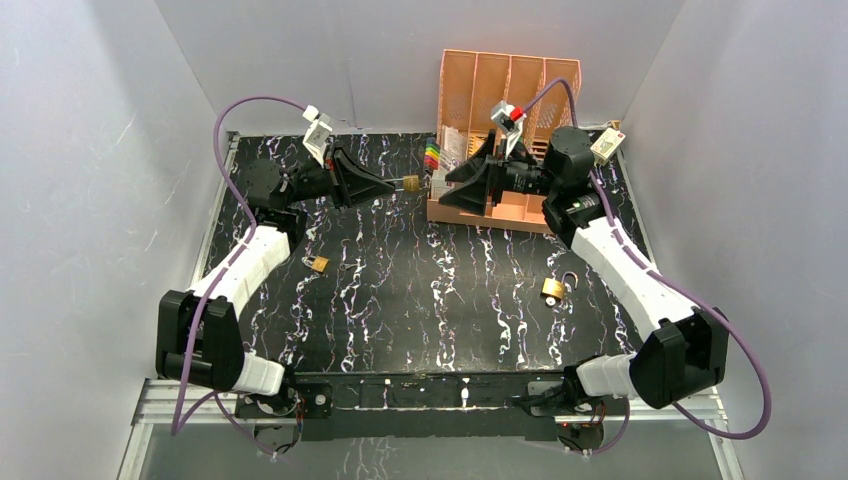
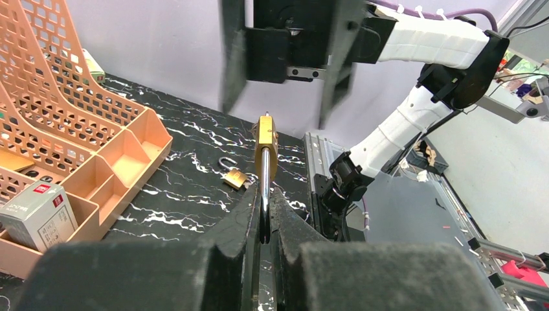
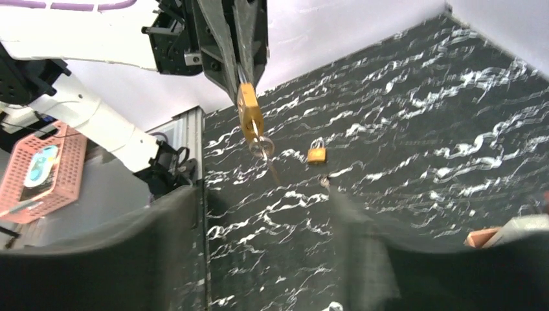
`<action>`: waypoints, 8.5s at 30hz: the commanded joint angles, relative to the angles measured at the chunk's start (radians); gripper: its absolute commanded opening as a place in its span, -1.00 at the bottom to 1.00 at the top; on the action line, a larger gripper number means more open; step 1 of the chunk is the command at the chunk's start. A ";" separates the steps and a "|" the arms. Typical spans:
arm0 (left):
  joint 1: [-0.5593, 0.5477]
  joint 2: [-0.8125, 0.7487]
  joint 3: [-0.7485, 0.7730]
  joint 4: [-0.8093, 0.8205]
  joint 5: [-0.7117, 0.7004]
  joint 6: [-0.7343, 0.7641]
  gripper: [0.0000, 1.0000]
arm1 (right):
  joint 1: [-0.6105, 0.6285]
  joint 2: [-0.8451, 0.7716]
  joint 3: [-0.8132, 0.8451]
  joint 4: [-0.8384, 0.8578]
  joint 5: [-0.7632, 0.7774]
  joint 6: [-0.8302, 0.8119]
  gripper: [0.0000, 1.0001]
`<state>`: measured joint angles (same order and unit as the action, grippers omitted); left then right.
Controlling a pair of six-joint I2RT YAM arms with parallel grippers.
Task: Lock with the key
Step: Lock the lock, then place the lock at the center of the board, then place the key at the center of the board, then pick up the lock from the center of the board.
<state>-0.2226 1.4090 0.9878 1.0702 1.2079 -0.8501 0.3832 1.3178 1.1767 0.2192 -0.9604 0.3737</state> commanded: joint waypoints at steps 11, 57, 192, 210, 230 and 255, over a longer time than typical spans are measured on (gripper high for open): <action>0.012 -0.034 -0.018 0.054 -0.023 -0.003 -1.00 | 0.100 0.075 0.051 0.202 0.027 0.014 0.89; 0.204 -0.049 -0.026 0.054 0.080 -0.032 -1.00 | -0.022 0.084 0.113 -0.076 -0.124 -0.182 -1.00; 0.104 0.011 0.008 -1.173 -0.603 0.728 0.50 | -0.293 -0.067 -0.320 -0.851 1.146 0.146 0.90; 0.115 0.011 0.004 -1.176 -0.605 0.729 0.77 | -0.296 -0.028 -0.537 -0.690 1.151 0.152 0.72; 0.118 0.004 -0.035 -1.053 -0.373 0.718 0.78 | -0.205 -0.095 -0.328 -0.583 0.859 -0.100 -0.74; -0.041 -0.167 -0.190 -0.347 0.149 0.573 0.89 | 0.139 0.024 0.076 -0.643 -0.236 -0.173 -0.85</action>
<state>-0.2447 1.2633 0.7601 0.6525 1.2854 -0.3283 0.4728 1.3510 1.1782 -0.4068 -1.0676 0.2199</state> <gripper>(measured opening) 0.940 0.570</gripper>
